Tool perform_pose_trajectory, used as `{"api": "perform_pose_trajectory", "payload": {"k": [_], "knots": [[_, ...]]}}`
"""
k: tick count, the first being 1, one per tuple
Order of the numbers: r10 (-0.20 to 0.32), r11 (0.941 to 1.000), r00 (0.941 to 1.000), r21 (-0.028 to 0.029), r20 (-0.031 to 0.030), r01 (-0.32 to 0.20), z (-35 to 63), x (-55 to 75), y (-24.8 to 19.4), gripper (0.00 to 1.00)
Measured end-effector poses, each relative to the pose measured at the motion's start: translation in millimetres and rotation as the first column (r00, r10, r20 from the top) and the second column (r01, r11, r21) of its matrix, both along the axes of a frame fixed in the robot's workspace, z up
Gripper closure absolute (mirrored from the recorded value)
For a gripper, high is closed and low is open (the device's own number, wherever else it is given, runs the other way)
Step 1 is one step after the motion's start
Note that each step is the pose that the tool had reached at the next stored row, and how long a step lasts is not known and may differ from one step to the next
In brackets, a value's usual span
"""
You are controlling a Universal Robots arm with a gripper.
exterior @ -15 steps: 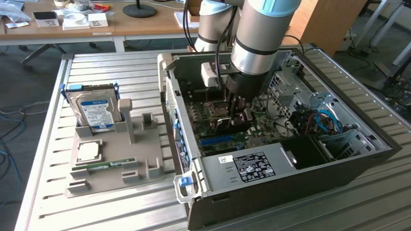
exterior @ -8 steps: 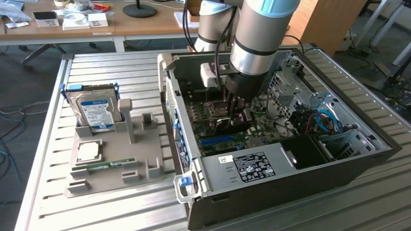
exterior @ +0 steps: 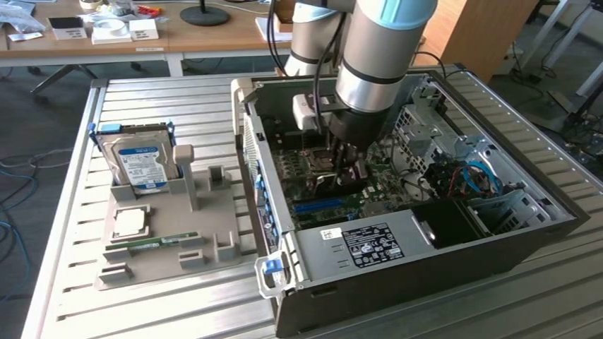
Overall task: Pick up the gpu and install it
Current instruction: 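Insert the gpu into the slot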
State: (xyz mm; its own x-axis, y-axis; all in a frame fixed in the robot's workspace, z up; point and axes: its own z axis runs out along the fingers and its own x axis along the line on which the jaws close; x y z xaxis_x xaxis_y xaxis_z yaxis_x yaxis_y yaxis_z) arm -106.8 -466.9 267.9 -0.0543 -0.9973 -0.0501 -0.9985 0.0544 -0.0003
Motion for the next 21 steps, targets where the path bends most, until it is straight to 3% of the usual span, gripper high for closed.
{"api": "perform_pose_trajectory", "payload": {"k": [11, 21], "knots": [[0.0, 1.0, 1.0, 0.0002, 0.0002, 0.0, -2.8, -1.7, 0.0, 0.73], [0.0, 1.0, 1.0, 0.0001, 0.0, 0.0, -11.1, -1.9, 0.0, 0.73]]}}
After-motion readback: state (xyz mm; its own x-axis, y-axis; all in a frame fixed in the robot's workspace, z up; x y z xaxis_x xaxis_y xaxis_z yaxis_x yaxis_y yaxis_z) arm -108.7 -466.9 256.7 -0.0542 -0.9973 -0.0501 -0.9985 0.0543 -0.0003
